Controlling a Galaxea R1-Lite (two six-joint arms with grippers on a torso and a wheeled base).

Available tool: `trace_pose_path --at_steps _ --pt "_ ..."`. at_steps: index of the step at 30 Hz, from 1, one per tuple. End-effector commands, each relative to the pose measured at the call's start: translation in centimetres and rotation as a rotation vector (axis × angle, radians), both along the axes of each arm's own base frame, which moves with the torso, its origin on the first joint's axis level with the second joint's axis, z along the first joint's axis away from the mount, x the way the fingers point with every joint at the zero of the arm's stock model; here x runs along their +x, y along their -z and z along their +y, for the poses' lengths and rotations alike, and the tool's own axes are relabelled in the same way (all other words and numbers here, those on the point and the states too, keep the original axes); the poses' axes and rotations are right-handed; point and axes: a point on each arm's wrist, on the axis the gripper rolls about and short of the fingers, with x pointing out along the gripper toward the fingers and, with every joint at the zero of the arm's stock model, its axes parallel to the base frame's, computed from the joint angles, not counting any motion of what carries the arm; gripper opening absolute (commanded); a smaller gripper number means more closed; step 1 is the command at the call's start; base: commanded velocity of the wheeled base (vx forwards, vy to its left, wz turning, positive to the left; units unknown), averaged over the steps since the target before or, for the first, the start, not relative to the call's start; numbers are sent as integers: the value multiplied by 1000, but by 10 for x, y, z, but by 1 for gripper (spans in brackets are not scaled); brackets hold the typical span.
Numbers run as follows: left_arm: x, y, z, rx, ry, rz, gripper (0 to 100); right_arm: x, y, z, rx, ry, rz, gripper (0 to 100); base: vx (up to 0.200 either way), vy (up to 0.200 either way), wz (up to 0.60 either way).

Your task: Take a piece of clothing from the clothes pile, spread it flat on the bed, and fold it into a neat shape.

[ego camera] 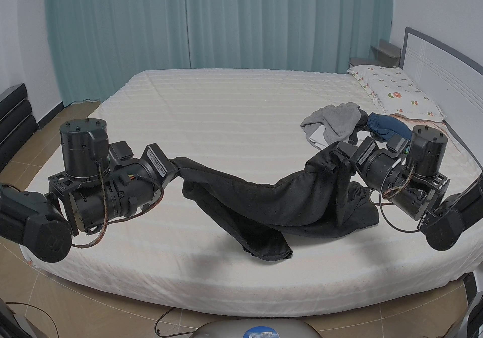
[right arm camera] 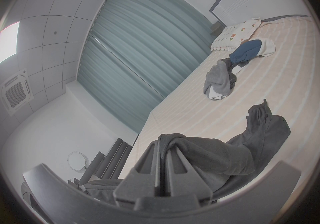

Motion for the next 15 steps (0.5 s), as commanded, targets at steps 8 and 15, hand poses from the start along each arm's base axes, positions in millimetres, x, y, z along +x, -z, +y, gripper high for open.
trace_pose_path --at_steps 8,15 --pt "1 0 1 0 -4 -3 0 -1 -2 -1 2 0 -6 0 0 200 0" --pt "1 3 0 7 -2 8 0 -4 1 1 -5 -6 -9 0 0 29 0"
